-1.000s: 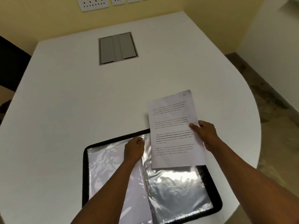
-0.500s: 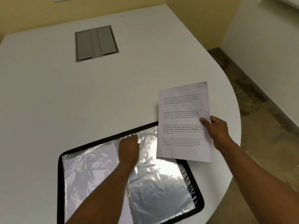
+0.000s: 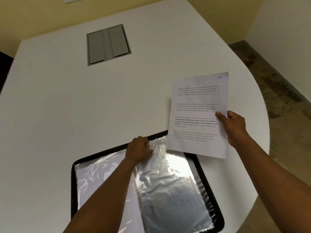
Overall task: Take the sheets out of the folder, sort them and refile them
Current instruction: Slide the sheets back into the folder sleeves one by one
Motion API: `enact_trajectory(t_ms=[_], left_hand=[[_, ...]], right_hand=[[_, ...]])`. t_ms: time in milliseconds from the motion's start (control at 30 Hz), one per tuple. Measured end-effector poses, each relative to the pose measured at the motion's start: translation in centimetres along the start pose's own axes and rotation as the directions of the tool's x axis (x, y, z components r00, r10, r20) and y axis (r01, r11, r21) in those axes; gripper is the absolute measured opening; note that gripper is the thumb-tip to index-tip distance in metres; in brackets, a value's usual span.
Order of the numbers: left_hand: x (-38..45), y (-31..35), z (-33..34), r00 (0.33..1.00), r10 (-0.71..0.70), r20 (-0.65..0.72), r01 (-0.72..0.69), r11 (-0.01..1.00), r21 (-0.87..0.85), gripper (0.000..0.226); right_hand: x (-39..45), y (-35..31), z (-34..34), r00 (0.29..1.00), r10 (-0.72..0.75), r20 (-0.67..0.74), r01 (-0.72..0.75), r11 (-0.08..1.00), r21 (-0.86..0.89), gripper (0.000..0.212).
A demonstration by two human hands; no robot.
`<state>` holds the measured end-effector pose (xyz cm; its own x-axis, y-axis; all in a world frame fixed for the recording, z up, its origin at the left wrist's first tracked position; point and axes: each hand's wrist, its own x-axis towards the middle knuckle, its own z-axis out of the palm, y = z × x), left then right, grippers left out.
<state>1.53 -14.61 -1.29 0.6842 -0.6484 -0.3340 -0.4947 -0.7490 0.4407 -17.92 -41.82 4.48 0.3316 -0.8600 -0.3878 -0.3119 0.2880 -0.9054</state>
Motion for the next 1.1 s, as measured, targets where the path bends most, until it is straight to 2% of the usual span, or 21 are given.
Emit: enact_trajectory(t_ms=[233, 400, 500, 633, 867, 933, 1033, 1100], left_hand=[[1.8, -0.4, -2.1, 0.99, 0.014, 0.143, -0.002, 0.997, -0.083, 0.001], [1.9, -0.4, -2.3, 0.975, 0.069, 0.21, -0.055, 0.996, -0.073, 0.011], [1.9, -0.6, -2.3, 0.965, 0.109, 0.237, -0.078, 0.987, -0.138, 0.015], [2.2, -0.4, -2.0, 0.964, 0.093, 0.248, -0.05, 0.983, -0.175, 0.017], [2.8, 0.6, -1.8, 0.951, 0.106, 0.29, -0.088, 0.993, -0.074, 0.025], [2.8, 0.8, -2.0, 0.954, 0.108, 0.28, -0.086, 0.992, -0.088, 0.022], [2.8, 1.0, -2.6, 0.959, 0.125, 0.254, -0.094, 0.987, -0.131, 0.005], [2.9, 1.1, -2.8, 0.962, 0.112, 0.247, -0.065, 0.979, -0.194, 0.006]], right_hand=[[2.5, -1.3, 2.4, 1.0, 0.01, -0.025, -0.007, 0.992, 0.123, 0.014], [4.1, -1.8, 4.3, 1.0, 0.009, -0.024, -0.006, 0.989, 0.149, 0.003], [4.9, -1.8, 5.5, 1.0, 0.004, -0.008, -0.002, 0.988, 0.155, 0.004], [5.5, -1.3, 6.7, 1.0, 0.01, 0.015, -0.012, 0.985, 0.171, 0.006], [6.0, -0.7, 7.9, 0.999, 0.034, 0.023, -0.038, 0.977, 0.21, 0.005], [6.1, -0.7, 8.2, 0.998, 0.052, 0.028, -0.057, 0.97, 0.235, 0.006], [6.2, -0.8, 8.7, 0.995, 0.091, 0.051, -0.103, 0.948, 0.302, 0.009], [6.1, -1.1, 9.3, 0.989, 0.125, 0.077, -0.145, 0.922, 0.359, 0.007]])
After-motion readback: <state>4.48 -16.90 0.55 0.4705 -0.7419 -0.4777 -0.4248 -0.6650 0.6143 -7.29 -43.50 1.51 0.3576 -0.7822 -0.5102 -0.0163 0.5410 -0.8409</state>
